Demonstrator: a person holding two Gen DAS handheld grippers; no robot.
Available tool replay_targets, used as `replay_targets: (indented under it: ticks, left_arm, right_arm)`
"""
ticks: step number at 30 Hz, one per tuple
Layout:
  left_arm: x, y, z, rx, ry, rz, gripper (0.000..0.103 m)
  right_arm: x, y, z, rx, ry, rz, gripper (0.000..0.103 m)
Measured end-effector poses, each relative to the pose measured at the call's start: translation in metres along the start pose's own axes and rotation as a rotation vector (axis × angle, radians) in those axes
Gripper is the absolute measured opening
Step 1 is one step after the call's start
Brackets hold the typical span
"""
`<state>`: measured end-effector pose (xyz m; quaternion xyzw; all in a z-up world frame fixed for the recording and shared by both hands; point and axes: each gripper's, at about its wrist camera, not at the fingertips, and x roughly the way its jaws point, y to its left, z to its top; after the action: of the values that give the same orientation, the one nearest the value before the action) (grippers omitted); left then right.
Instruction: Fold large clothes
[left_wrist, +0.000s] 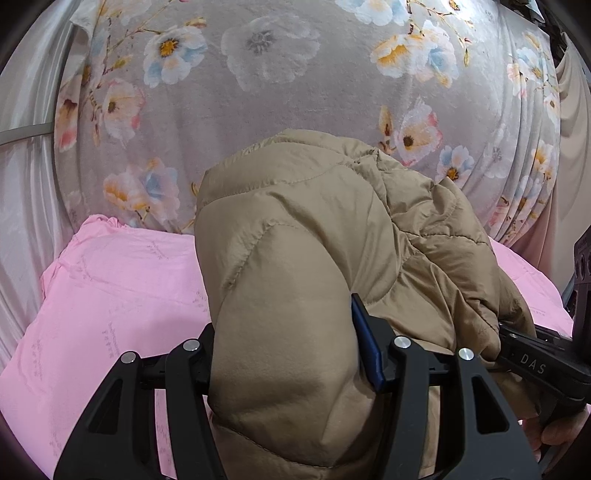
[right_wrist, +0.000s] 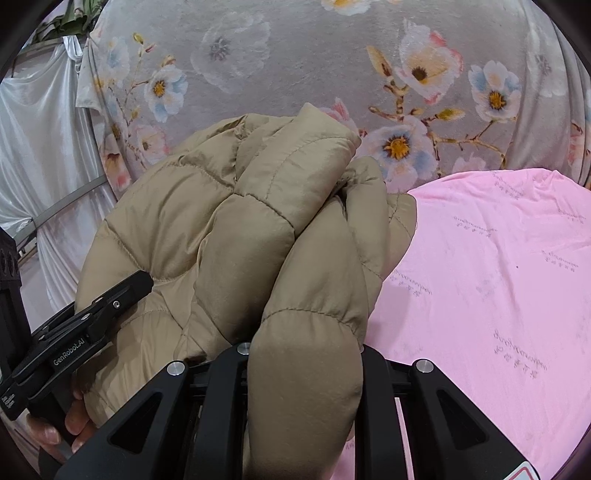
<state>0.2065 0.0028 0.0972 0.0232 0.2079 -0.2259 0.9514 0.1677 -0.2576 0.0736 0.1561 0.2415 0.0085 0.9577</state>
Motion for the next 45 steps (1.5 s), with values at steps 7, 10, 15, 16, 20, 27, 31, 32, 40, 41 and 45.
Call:
replay_targets:
  ticks: [7,10,15,16,20,27,31,32,40,41,45]
  left_arm:
    - [0.037,0.022,0.002,-0.008,-0.018,-0.025,0.054]
    - [0.055,0.032,-0.001,-0.017,-0.016,-0.032,0.054]
    - [0.089,0.049,-0.01,-0.033,0.004,-0.036,0.054]
    - [0.096,0.051,-0.012,-0.038,0.008,-0.035,0.054]
    - [0.114,0.06,-0.019,-0.049,0.006,-0.035,0.054]
    - [0.155,0.069,-0.042,-0.041,0.065,0.007,0.06]
    - [0.173,0.081,-0.063,-0.075,0.134,0.087,0.08]
    - [0.17,0.085,-0.065,-0.092,0.145,0.108,0.083]
    - [0.132,0.075,-0.054,-0.036,0.265,0.418,0.094]
    - [0.128,0.071,-0.054,-0.031,0.278,0.46,0.094]
    - [0.113,0.053,-0.055,-0.033,0.298,0.588,0.094]
  right_arm:
    - [0.034,0.007,0.011,-0.026,-0.01,-0.023,0.016]
    - [0.054,0.007,0.013,-0.029,0.0,-0.027,0.016]
    - [0.091,0.002,0.008,-0.031,0.023,-0.033,0.016]
    - [0.096,0.001,0.007,-0.031,0.024,-0.033,0.016]
    - [0.119,-0.002,0.002,-0.038,0.026,-0.037,0.016]
    - [0.162,-0.017,-0.014,-0.025,0.094,-0.058,0.018]
    - [0.178,-0.042,-0.018,0.077,0.15,-0.024,0.032]
    - [0.177,-0.048,-0.018,0.103,0.163,-0.02,0.039]
    - [0.1,-0.047,-0.011,0.065,0.05,-0.134,0.058]
    - [0.092,-0.036,-0.011,0.026,0.034,-0.147,0.049]
    - [0.081,0.006,-0.012,-0.143,0.014,-0.223,0.019]
